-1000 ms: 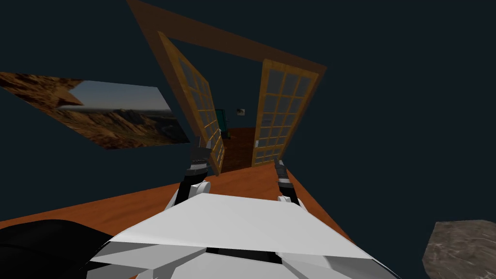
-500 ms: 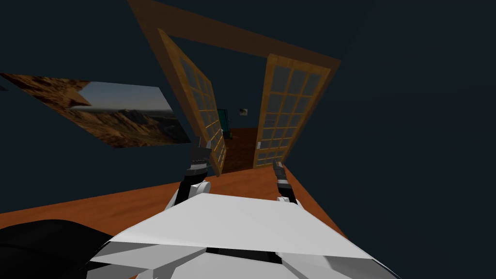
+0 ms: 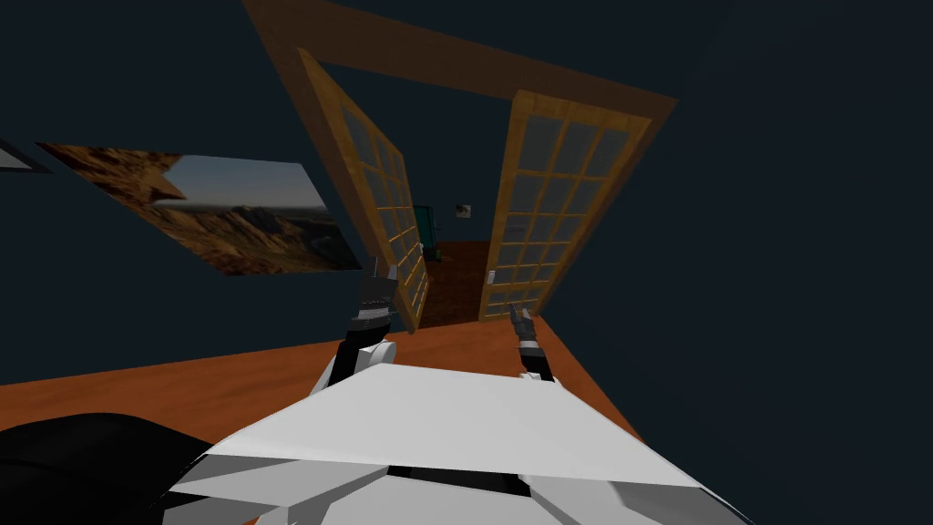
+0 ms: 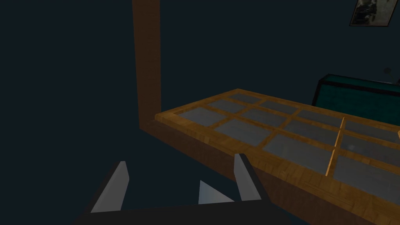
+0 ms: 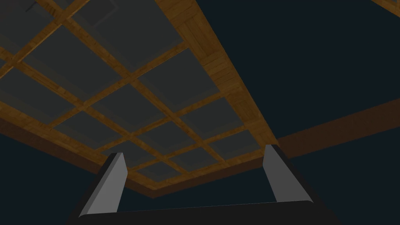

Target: Push the door open

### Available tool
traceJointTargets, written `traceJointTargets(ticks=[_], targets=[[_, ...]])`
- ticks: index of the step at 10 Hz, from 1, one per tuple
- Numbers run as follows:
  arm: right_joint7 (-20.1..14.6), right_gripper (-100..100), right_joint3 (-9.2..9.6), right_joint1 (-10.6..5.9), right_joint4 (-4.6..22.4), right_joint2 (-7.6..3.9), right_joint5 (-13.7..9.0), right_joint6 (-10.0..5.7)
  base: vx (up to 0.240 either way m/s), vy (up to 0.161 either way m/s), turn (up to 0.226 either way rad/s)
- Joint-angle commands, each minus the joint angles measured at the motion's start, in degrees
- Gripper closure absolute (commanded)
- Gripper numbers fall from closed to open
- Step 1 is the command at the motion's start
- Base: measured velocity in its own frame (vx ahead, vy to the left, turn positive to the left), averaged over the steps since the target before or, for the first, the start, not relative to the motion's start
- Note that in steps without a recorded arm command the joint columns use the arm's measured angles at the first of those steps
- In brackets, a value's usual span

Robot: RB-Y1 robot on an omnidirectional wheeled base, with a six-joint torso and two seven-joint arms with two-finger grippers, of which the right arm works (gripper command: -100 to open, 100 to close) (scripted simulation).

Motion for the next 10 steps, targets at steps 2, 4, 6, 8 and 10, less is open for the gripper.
traceJointTargets(ticks=[2, 4, 6, 8, 10], targets=[[3.4, -100, 0.52, -0.96, 3.5, -0.54, -1.0, -1.07, 0.098, -0.026, 0.097], [5.9, -100, 0.94, -1.7, 6.1, -0.86, -1.8, -1.72, 0.089, -0.034, 0.089], [8.3, -100, 1.35, -2.41, 8.5, -1.16, -2.5, -2.34, 0.104, -0.022, 0.091], [10.7, -100, 1.74, -3.1, 10.9, -1.45, -3.2, -2.95, 0.094, -0.024, 0.093], [13.0, -100, 2.13, -3.79, 13.3, -1.75, -4.0, -3.56, 0.088, -0.029, 0.08]])
